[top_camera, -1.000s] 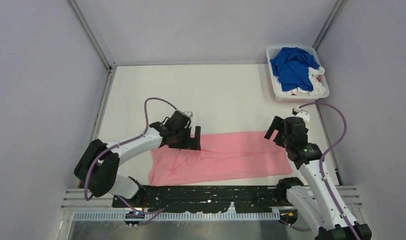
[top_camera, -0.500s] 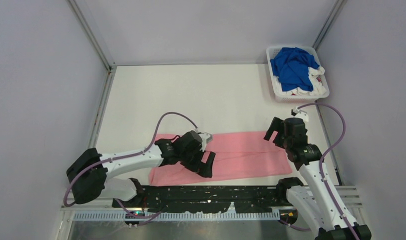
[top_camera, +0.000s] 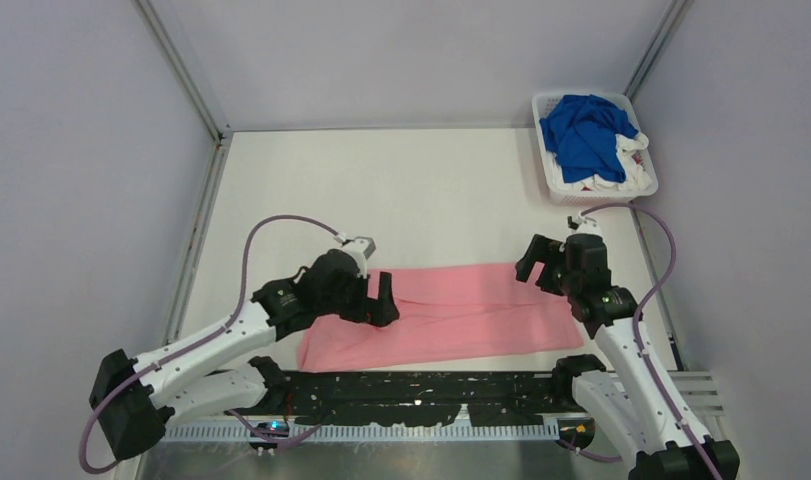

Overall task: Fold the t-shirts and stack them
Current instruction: Fold the other side of the tshirt into a rectangle, then rotate the tshirt 90 degrees

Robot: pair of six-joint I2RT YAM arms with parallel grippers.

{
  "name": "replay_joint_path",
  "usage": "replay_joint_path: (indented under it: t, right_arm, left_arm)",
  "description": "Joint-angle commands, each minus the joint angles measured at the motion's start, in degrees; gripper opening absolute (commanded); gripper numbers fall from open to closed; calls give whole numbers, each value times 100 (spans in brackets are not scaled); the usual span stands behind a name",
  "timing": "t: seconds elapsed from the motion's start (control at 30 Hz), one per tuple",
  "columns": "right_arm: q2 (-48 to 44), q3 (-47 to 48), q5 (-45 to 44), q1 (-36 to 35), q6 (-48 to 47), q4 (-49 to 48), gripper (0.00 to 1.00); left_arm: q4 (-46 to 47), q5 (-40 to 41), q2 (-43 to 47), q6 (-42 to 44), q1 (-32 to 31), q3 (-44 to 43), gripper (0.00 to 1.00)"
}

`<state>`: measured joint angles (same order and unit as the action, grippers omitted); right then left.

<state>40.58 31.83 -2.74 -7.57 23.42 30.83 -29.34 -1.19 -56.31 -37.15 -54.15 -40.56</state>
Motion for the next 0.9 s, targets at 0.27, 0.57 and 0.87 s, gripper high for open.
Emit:
replay_joint_path:
  t: [0.27, 0.57, 0.87]
  right_arm:
    - [1054, -33, 829, -398, -126, -1103, 95]
    - [2135, 46, 871, -1062, 77, -1644, 95]
    - [2449, -297, 862, -1208, 103, -1801, 95]
  left_arm:
    - [1332, -1020, -1223, -311, 2147, 795, 100]
    - [1106, -1776, -3485, -282, 3037, -582, 100]
    - [174, -2329, -5746, -693, 3560, -3775, 99]
